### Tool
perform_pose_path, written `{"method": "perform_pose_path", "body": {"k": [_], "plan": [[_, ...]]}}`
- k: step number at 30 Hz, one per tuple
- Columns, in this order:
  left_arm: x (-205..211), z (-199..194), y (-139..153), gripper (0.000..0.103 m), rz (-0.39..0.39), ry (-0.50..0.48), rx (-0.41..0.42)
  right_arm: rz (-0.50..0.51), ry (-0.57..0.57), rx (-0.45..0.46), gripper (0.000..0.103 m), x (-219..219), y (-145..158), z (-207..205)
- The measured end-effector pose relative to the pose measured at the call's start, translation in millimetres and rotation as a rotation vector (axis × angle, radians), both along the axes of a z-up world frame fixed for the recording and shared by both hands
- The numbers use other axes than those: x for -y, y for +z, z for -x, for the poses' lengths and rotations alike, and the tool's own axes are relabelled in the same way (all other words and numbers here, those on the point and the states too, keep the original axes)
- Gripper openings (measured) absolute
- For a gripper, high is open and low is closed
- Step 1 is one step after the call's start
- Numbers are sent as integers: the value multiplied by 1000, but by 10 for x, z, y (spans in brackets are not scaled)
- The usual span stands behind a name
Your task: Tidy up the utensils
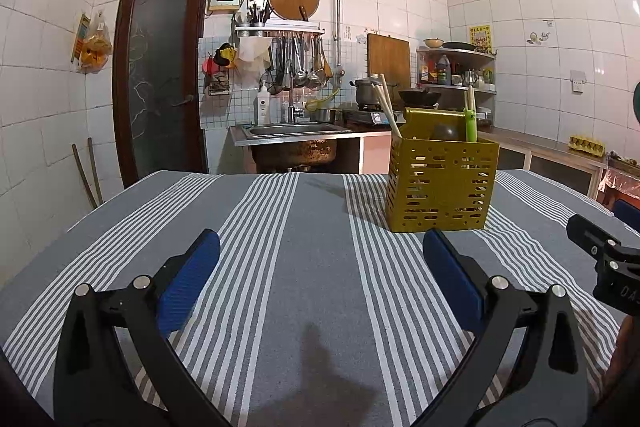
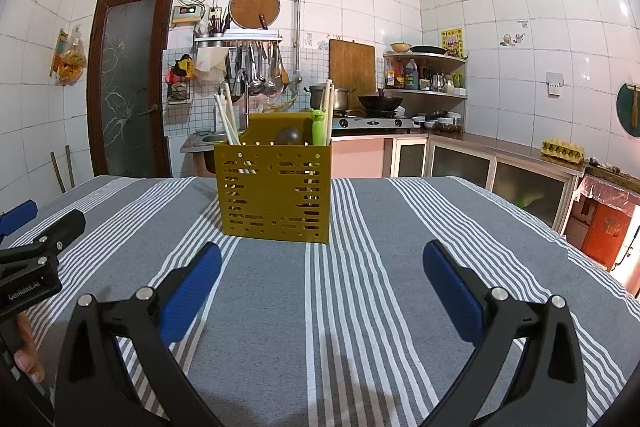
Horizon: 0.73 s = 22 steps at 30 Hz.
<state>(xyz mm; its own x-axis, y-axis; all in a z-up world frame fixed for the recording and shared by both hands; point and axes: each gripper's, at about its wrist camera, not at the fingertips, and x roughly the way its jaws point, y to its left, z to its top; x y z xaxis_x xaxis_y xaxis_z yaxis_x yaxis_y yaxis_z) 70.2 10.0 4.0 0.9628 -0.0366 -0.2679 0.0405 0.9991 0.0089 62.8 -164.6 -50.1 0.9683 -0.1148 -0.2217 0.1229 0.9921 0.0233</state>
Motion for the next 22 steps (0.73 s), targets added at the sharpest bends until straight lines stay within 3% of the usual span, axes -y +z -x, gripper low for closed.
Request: {"method": "perform_pose_path", "body": {"k": [22], "plan": [[-8, 3, 21, 98, -4, 6, 20, 7, -1, -2, 99, -12, -10, -1]]}}
